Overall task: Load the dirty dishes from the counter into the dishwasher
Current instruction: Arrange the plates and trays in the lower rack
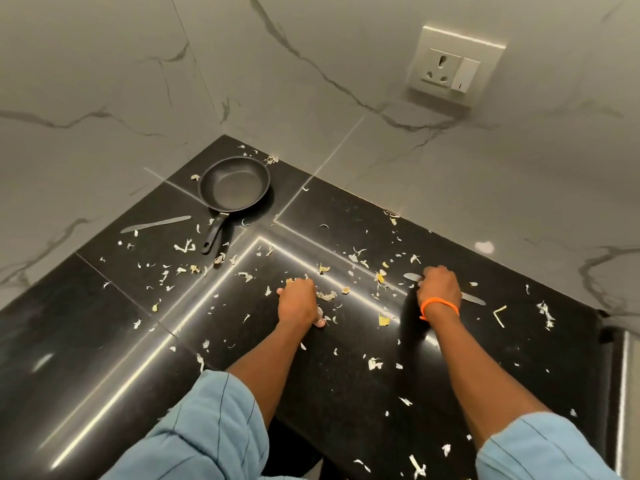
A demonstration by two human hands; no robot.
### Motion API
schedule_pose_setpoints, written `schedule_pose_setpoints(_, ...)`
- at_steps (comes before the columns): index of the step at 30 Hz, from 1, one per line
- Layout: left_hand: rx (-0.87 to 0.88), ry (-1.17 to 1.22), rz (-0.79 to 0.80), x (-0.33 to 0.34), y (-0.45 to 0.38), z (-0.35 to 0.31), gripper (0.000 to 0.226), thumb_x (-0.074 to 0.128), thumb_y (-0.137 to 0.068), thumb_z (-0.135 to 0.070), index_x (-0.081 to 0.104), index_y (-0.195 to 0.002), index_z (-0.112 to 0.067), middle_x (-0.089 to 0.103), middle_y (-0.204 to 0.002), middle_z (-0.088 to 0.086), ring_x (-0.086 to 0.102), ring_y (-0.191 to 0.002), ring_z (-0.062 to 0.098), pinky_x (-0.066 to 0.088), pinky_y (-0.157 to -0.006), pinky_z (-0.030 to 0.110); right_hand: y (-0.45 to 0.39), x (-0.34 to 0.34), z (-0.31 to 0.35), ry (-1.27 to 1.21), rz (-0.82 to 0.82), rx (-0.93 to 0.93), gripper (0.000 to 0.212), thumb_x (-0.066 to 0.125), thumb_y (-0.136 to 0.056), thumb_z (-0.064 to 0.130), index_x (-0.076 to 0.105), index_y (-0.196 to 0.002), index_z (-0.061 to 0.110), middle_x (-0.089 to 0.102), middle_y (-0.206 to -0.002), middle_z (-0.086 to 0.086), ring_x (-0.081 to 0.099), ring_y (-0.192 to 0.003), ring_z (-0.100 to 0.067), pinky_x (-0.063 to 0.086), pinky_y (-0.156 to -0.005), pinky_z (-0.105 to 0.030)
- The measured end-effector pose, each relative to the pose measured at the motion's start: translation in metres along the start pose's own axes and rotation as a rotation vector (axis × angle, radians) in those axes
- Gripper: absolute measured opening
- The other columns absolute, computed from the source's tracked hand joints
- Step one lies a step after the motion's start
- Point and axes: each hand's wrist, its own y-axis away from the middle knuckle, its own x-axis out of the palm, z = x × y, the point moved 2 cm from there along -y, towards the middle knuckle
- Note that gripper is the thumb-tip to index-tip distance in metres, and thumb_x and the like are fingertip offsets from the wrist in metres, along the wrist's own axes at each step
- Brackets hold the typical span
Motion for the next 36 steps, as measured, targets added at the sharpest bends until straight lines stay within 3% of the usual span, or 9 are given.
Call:
schedule_pose_setpoints(7, 0.031, -0.008, -0.028, 0.002, -0.003, 0.005, 0.052, 0.098, -0.059, -0.033, 0.07, -0.093, -0.006, 0.072, -0.098, 0.012, 0.069, -0.099, 0.028, 0.054, -0.095, 0.041, 0.005, 0.005, 0.036, -0.017, 0.17, -0.069, 0.013, 0.058, -0.09, 0.007, 0.068, -0.097, 0.014, 0.069, -0.098, -0.011, 0.064, -0.09, -0.031, 0.057, -0.08, -0.041)
schedule_pose_setpoints(10, 0.06, -0.023, -0.032, 0.004, -0.003, 0.012, 0.048, 0.097, -0.059, -0.038, 0.065, -0.083, -0.01, 0.073, -0.094, 0.011, 0.069, -0.098, 0.028, 0.051, -0.102, 0.048, 0.012, 0.013, 0.054, -0.107, 0.263, -0.085, 0.012, 0.062, -0.086, 0.008, 0.067, -0.09, 0.018, 0.07, -0.096, -0.009, 0.066, -0.088, -0.031, 0.057, -0.08, -0.04)
schedule_pose_setpoints(14, 0.127, 0.004, -0.052, 0.007, -0.003, 0.022, 0.049, 0.095, -0.062, -0.04, 0.053, -0.071, -0.016, 0.072, -0.092, 0.011, 0.069, -0.095, 0.027, 0.053, -0.098, 0.043, 0.029, 0.022, 0.081, -0.173, 0.288, -0.09, 0.018, 0.06, -0.08, 0.001, 0.065, -0.089, 0.016, 0.069, -0.097, -0.009, 0.065, -0.092, -0.033, 0.056, -0.085, -0.042)
schedule_pose_setpoints(18, 0.208, 0.086, -0.07, 0.008, -0.004, 0.048, 0.047, 0.09, -0.068, -0.047, 0.068, -0.088, -0.011, 0.073, -0.093, 0.008, 0.068, -0.096, 0.026, 0.054, -0.084, 0.036, 0.052, 0.034, 0.11, -0.236, 0.287, -0.051, 0.021, 0.06, -0.078, -0.002, 0.062, -0.085, 0.017, 0.068, -0.092, -0.007, 0.062, -0.088, -0.029, 0.055, -0.081, -0.041)
schedule_pose_setpoints(23, 0.296, 0.296, -0.144, -0.018, -0.018, 0.133, 0.027, 0.073, -0.087, -0.049, 0.078, -0.097, -0.025, 0.076, -0.088, -0.003, 0.07, -0.086, 0.016, 0.057, -0.084, 0.034, 0.064, 0.044, 0.159, -0.199, 0.286, -0.042, 0.018, 0.059, -0.08, -0.001, 0.065, -0.087, 0.014, 0.068, -0.09, -0.008, 0.063, -0.086, -0.03, 0.056, -0.08, -0.04)
schedule_pose_setpoints(26, 0.199, 0.322, -0.308, -0.044, -0.031, 0.201, 0.029, 0.066, -0.09, -0.055, 0.078, -0.093, -0.028, 0.075, -0.082, -0.008, 0.069, -0.076, 0.011, 0.057, -0.074, 0.031, 0.066, 0.053, 0.187, -0.22, 0.303, -0.017, 0.026, 0.058, -0.077, -0.003, 0.066, -0.086, 0.021, 0.067, -0.092, -0.004, 0.062, -0.088, -0.026, 0.055, -0.081, -0.035)
schedule_pose_setpoints(30, 0.016, 0.316, -0.479, -0.094, -0.057, 0.286, 0.026, 0.064, -0.091, -0.05, 0.077, -0.089, -0.029, 0.076, -0.082, -0.004, 0.069, -0.074, 0.017, 0.055, -0.071, 0.031, 0.066, 0.069, 0.231, -0.233, 0.333, -0.034, 0.022, 0.056, -0.074, 0.0, 0.066, -0.077, 0.019, 0.071, -0.088, -0.005, 0.065, -0.088, -0.029, 0.056, -0.08, -0.035)
schedule_pose_setpoints(33, -0.056, 0.262, -0.465, -0.128, -0.091, 0.333, 0.018, 0.064, -0.091, -0.036, 0.077, -0.091, -0.024, 0.077, -0.089, -0.001, 0.071, -0.082, 0.023, 0.055, -0.076, 0.034, 0.059, 0.08, 0.258, -0.2, 0.366, -0.042, 0.017, 0.059, -0.075, 0.001, 0.068, -0.075, 0.015, 0.071, -0.083, -0.005, 0.066, -0.086, -0.03, 0.056, -0.081, -0.039)
schedule_pose_setpoints(36, -0.082, 0.206, -0.391, -0.149, -0.135, 0.365, 0.021, 0.063, -0.084, -0.024, 0.074, -0.1, -0.02, 0.073, -0.103, 0.01, 0.069, -0.101, 0.034, 0.056, -0.086, 0.042, 0.054, 0.087, 0.273, -0.144, 0.395, -0.028, 0.016, 0.056, -0.073, 0.001, 0.06, -0.065, 0.014, 0.062, -0.067, -0.005, 0.062, -0.072, -0.03, 0.053, -0.067, -0.037)
